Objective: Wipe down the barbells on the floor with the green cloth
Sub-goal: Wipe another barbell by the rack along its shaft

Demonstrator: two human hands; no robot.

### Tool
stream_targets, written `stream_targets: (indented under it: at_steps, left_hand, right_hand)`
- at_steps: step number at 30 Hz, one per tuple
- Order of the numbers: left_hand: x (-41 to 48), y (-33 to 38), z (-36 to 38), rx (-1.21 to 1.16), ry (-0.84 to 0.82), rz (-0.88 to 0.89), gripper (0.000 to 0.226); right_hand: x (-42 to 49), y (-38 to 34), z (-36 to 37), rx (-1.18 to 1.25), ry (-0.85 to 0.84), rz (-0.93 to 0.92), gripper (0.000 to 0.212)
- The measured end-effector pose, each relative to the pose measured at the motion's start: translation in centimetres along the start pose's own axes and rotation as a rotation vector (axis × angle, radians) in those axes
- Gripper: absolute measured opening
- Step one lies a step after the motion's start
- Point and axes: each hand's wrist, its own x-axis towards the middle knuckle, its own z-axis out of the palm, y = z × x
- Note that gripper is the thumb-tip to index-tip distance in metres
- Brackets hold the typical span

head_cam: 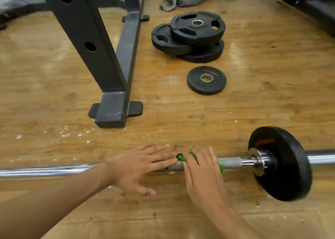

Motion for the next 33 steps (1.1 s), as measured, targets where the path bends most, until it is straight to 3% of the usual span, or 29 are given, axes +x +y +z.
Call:
stream_targets:
  at_steps: [3, 5, 8, 9, 11, 13, 14, 15, 17, 19, 20, 21, 23, 25, 26, 28, 30, 31, 33]
  left_hand:
    - [0.0, -0.2, -0.1, 0.009, -0.007, 0.002, 0.095]
    - [0.1, -0.2, -0.2, 0.017, -0.006, 0.008, 0.095]
    - [0.1, 0.0, -0.2, 0.025, -0.012, -0.006, 0.095]
    - [0.1, -0.1, -0.2, 0.027, -0.017, -0.013, 0.095]
    - [0.1, -0.1, 0.0, 0.039, -0.009, -0.022, 0.095]
    - [0.0, 0.0, 0.3, 0.068, 0.009, -0.029, 0.095]
    - [-0.2, 0.1, 0.4, 0.075, 0.027, -0.038, 0.094]
    - [-0.2, 0.2, 0.5, 0.076, 0.053, -0.041, 0.094]
    - [-0.2, 0.3, 0.5, 0.077, 0.109, -0.027, 0.092]
    - [-0.1, 0.5, 0.7, 0.088, 0.135, -0.044, 0.089]
    - [-0.1, 0.7, 0.9, 0.094, 0.149, -0.072, 0.087]
    - [-0.1, 1.1, 1.1, 0.100, 0.170, -0.114, 0.083]
    - [-0.2, 1.7, 1.6, 0.109, 0.209, -0.188, 0.075]
    - [-0.5, 2.4, 2.0, 0.102, 0.250, -0.240, 0.071]
    - [-0.6, 2.5, 2.1, 0.099, 0.264, -0.257, 0.069]
    - [-0.6, 2.8, 2.2, 0.100, 0.255, -0.285, 0.067]
    - [-0.4, 2.9, 2.3, 0.099, 0.235, -0.334, 0.065]
    - [-0.3, 3.0, 2.3, 0.089, 0.233, -0.356, 0.064]
    - [-0.2, 3.4, 2.4, 0.057, 0.246, -0.405, 0.064]
  right_hand:
    - [-0.5, 5.0, -1.2, -0.048, 0.007, 0.006, 0.038]
    - [-0.8, 7.0, -1.7, -0.042, 0.084, 0.213, 0.043]
    - [0.7, 2.5, -0.3, -0.004, 0.192, 0.540, 0.045]
    - [1.1, 0.3, 0.1, 0.006, 0.191, 0.507, 0.043]
    - [0.5, -2.0, 0.5, 0.032, 0.122, 0.210, 0.037]
    - [0.0, 0.3, -0.2, 0.036, 0.034, -0.082, 0.033]
    - [-0.1, 2.4, -0.6, 0.011, 0.019, -0.137, 0.033]
    - [-0.4, 4.5, -1.0, -0.017, 0.026, -0.099, 0.033]
    - [-0.9, 7.0, -1.8, -0.023, 0.128, 0.202, 0.035]
    - [-0.3, 5.1, -1.0, 0.060, 0.261, 0.533, 0.036]
    - [0.2, 3.1, -0.4, 0.115, 0.291, 0.592, 0.036]
    - [0.6, 1.3, 0.1, 0.143, 0.285, 0.526, 0.037]
    - [0.0, 0.2, 0.5, 0.126, 0.147, 0.126, 0.037]
    - [-0.5, 3.6, -0.3, 0.069, 0.086, -0.097, 0.035]
    - [-0.8, 5.6, -0.8, 0.050, 0.107, -0.034, 0.034]
    - [-1.4, 7.6, -1.5, 0.048, 0.241, 0.296, 0.031]
    - [-0.9, 4.6, -0.3, 0.040, 0.306, 0.527, 0.032]
    - [-0.4, 2.4, 0.3, 0.047, 0.274, 0.493, 0.035]
    - [-0.2, -0.2, 0.8, 0.067, 0.140, 0.150, 0.037]
